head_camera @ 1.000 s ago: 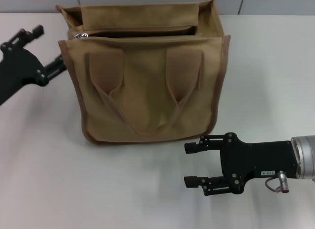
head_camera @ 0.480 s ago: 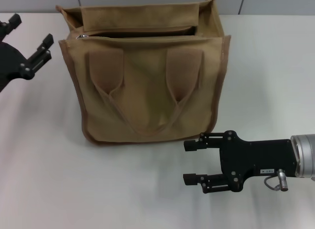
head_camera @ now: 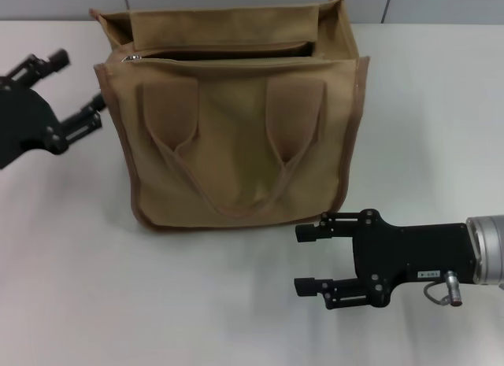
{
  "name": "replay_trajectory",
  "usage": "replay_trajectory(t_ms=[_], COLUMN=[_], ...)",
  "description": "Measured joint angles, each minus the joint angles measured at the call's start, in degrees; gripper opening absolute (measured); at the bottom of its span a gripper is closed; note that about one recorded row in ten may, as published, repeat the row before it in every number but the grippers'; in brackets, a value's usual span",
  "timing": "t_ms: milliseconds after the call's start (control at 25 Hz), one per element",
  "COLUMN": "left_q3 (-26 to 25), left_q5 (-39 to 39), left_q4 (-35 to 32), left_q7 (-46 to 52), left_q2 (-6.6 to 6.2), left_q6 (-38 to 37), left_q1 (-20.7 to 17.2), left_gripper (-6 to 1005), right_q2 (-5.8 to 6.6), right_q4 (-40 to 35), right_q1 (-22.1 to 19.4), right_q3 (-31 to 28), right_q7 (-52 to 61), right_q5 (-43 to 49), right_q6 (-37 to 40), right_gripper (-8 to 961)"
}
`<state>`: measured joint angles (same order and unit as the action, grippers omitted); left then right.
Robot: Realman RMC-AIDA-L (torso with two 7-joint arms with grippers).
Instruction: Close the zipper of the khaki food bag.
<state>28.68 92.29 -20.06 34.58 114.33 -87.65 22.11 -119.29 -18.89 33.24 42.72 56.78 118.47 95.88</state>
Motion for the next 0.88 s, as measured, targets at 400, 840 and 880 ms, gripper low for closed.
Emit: replay_trajectory(t_ms=[400, 840, 880], left_q3=[-1.3, -4.3, -4.3], left_q5=[-1.1, -6.9, -6.9], left_q4=[-3.9, -0.6, 0.1], left_q7=[-4.8, -12.1, -12.9], left_q2=[3.89, 4.18, 4.21], left_q6=[10.3, 4.3, 4.2], left_q1=[2.3, 0.5, 0.5], left_gripper=[773, 720, 715], right_q2=[0.03, 0.03, 0.03], right_q4=[0.0, 0.0, 0.0], right_q1=[0.0, 0.0, 0.0], right_q3=[0.0, 0.0, 0.0], right_q7=[0.0, 0.0, 0.0], right_q5=[0.0, -0.5, -0.5], right_q6=[0.2, 0.0, 0.0], right_gripper=[729, 729, 729])
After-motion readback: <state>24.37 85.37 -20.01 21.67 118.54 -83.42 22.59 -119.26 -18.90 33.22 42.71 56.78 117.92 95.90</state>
